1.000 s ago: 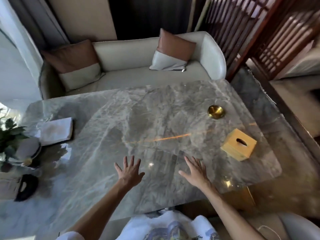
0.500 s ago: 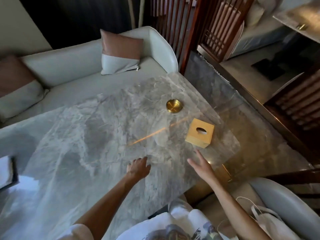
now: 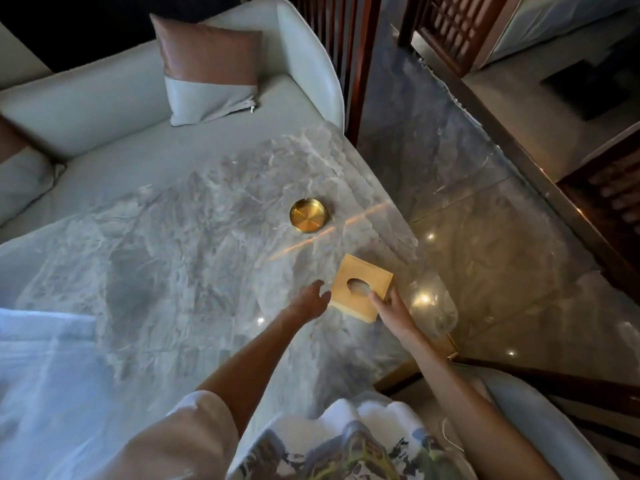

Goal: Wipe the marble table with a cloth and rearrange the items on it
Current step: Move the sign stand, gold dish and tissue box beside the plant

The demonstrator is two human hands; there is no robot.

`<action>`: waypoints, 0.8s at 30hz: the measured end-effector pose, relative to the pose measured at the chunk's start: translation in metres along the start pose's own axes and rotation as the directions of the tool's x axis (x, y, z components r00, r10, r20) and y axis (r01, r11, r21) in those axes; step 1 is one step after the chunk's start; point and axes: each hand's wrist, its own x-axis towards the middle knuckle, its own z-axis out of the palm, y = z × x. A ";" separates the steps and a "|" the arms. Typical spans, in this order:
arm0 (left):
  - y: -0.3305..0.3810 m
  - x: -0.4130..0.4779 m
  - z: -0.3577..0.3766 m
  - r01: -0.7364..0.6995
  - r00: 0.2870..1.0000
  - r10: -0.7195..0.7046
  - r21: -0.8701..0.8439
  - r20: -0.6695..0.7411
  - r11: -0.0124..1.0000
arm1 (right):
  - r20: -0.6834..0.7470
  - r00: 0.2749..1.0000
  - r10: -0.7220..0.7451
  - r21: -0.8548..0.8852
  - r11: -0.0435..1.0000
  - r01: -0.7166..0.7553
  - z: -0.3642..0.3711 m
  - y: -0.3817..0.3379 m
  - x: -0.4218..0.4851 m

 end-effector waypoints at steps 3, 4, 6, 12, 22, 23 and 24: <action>0.022 0.017 0.012 0.031 0.998 -0.027 -0.083 0.050 0.996 | 0.029 0.995 0.091 0.173 0.980 -0.095 0.011 -0.007 0.005; 0.027 0.022 0.015 0.047 0.998 -0.042 -0.110 0.052 0.993 | 0.029 0.991 0.132 0.237 0.962 -0.135 0.015 -0.009 0.005; 0.033 0.029 0.020 0.086 0.996 -0.080 -0.156 0.043 0.984 | 0.020 0.981 0.193 0.346 0.919 -0.187 0.020 -0.010 0.007; 0.042 0.043 0.023 0.173 0.985 -0.160 -0.273 0.071 0.946 | -0.010 0.952 0.306 0.473 0.840 -0.265 0.025 -0.012 0.015; -0.007 -0.002 0.010 0.232 0.950 -0.312 -0.669 0.000 0.706 | -0.013 0.988 0.151 0.140 0.979 -0.148 0.066 -0.033 -0.009; -0.017 -0.011 0.007 0.223 0.943 -0.334 -0.713 -0.016 0.665 | 0.014 0.991 0.132 0.119 0.984 -0.132 0.077 -0.036 -0.014; -0.030 -0.021 0.005 0.217 0.933 -0.360 -0.755 -0.027 0.619 | 0.044 0.992 0.114 0.097 0.988 -0.118 0.089 -0.040 -0.020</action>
